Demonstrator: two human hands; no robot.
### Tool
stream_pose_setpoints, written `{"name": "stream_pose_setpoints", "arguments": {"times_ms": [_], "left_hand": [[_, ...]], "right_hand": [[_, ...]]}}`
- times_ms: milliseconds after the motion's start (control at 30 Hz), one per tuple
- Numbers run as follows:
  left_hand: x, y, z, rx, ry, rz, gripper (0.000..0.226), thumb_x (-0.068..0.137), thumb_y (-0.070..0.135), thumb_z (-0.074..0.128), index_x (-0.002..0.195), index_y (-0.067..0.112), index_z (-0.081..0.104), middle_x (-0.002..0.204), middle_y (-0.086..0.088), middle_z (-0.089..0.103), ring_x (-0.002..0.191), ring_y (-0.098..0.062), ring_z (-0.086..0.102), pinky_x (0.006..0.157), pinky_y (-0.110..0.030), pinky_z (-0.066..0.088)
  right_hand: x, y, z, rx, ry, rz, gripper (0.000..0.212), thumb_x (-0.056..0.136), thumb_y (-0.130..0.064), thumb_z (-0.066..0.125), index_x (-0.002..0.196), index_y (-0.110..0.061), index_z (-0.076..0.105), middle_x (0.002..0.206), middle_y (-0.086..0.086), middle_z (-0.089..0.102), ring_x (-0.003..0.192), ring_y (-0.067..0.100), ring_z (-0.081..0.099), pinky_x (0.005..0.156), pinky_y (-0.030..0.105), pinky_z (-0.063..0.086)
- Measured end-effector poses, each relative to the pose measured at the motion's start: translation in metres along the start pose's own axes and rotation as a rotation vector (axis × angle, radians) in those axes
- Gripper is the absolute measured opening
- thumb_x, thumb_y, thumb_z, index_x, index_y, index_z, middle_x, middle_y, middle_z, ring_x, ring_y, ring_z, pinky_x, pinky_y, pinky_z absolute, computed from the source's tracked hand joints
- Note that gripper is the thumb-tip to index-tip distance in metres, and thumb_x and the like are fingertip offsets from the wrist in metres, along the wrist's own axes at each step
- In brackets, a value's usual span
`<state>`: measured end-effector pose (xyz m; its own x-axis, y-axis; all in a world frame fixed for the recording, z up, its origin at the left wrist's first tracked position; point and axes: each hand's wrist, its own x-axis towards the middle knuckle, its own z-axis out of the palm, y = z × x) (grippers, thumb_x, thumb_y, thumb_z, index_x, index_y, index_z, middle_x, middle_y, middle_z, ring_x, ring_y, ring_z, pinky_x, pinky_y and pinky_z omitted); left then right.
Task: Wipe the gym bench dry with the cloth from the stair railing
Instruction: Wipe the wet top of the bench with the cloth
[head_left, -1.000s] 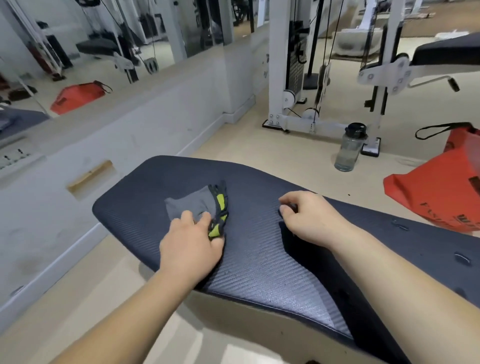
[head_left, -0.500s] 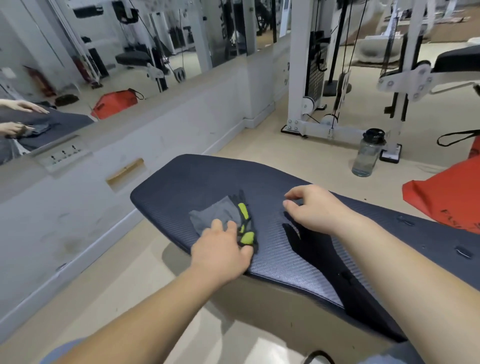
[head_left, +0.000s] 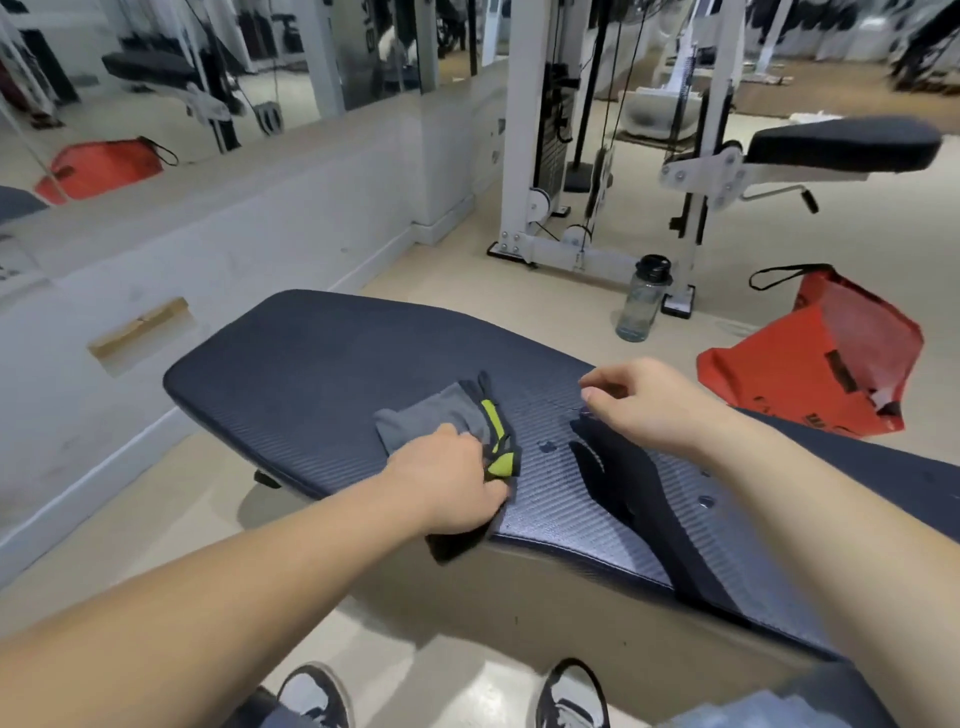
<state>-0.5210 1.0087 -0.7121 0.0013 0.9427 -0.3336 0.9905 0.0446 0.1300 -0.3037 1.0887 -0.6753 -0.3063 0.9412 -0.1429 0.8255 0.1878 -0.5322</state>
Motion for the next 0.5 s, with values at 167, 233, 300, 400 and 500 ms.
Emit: {"name": "stream_pose_setpoints", "arguments": {"times_ms": [167,233,300,400,500], "left_hand": [[0.013,-0.013,-0.007,0.032,0.030,0.050,0.060,0.096,0.055,0.041,0.149,0.028,0.042,0.130,-0.006,0.046,0.122,-0.033,0.052,0.090,-0.043,0.049],[0.016,-0.007,-0.010,0.205,0.101,0.030,0.061,0.094,0.057,0.040,0.147,0.027,0.044,0.138,-0.008,0.040,0.129,-0.033,0.040,0.094,-0.046,0.044],[0.014,0.004,-0.010,0.291,0.119,0.076,0.060,0.093,0.058,0.039,0.140,0.023,0.050,0.138,-0.008,0.040,0.127,-0.032,0.036,0.097,-0.045,0.041],[0.006,0.016,-0.001,0.229,0.022,0.125,0.063,0.095,0.052,0.037,0.146,0.016,0.036,0.141,-0.009,0.038,0.127,-0.032,0.036,0.099,-0.045,0.042],[0.016,0.010,0.001,0.267,0.071,0.143,0.061,0.097,0.046,0.037,0.152,0.020,0.027,0.145,-0.009,0.035,0.126,-0.032,0.036,0.100,-0.044,0.042]], "right_hand": [[-0.039,0.019,-0.009,-0.053,0.022,0.096,0.037,0.101,-0.027,0.057,0.136,-0.017,0.066,0.137,-0.002,0.068,0.126,0.015,0.062,0.106,0.023,0.042],[-0.053,0.027,-0.011,-0.063,0.013,0.145,0.040,0.101,-0.027,0.059,0.140,-0.016,0.062,0.142,-0.002,0.065,0.131,0.015,0.060,0.108,0.023,0.041],[-0.061,0.033,-0.009,-0.061,0.044,0.171,0.043,0.101,-0.029,0.058,0.143,-0.018,0.059,0.146,-0.003,0.062,0.136,0.016,0.056,0.112,0.027,0.040],[-0.055,0.035,0.001,-0.061,0.145,0.163,0.045,0.100,-0.033,0.056,0.143,-0.022,0.058,0.147,-0.003,0.060,0.138,0.018,0.053,0.115,0.036,0.042],[-0.028,0.032,0.005,-0.185,0.087,0.126,0.037,0.097,-0.038,0.051,0.124,-0.020,0.069,0.131,-0.002,0.066,0.124,0.026,0.060,0.103,0.044,0.051]]}}
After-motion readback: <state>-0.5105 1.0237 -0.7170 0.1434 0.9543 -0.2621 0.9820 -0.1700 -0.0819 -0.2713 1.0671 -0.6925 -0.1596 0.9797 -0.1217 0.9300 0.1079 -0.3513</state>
